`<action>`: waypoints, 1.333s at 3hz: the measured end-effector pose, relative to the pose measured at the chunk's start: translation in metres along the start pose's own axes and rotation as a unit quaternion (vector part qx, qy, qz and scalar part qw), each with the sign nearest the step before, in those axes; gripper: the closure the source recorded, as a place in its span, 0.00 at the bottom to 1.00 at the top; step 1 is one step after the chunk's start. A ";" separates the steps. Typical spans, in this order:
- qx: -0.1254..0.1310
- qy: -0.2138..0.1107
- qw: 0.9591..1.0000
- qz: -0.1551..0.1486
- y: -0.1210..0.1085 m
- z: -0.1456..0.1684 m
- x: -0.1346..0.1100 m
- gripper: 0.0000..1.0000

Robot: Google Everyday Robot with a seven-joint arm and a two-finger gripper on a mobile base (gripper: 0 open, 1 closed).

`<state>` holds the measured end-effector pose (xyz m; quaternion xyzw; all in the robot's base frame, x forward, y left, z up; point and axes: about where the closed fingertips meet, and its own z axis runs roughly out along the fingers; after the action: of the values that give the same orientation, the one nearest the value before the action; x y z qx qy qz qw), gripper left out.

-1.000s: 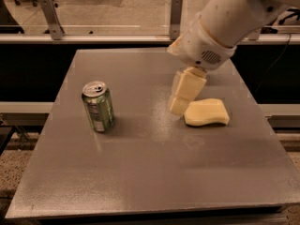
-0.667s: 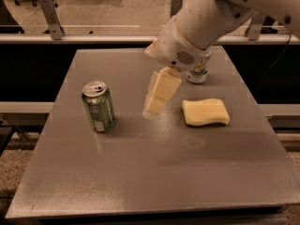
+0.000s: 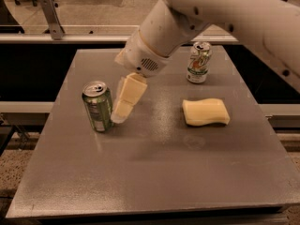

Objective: Move green can near sponge

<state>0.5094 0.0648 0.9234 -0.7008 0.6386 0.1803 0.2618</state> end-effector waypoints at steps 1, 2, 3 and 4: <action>-0.015 -0.005 1.000 -0.002 -0.003 0.024 -0.008 0.00; -0.026 -0.006 1.000 -0.001 -0.004 0.043 -0.010 0.00; -0.033 -0.016 0.999 0.003 -0.006 0.049 -0.013 0.18; -0.042 -0.031 0.999 0.003 -0.004 0.048 -0.019 0.40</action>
Offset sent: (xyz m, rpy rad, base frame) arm 0.0115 0.0452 -0.0447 0.0067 0.0661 0.0394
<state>0.5151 0.1090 0.8968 -0.7033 0.6243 0.2296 0.2510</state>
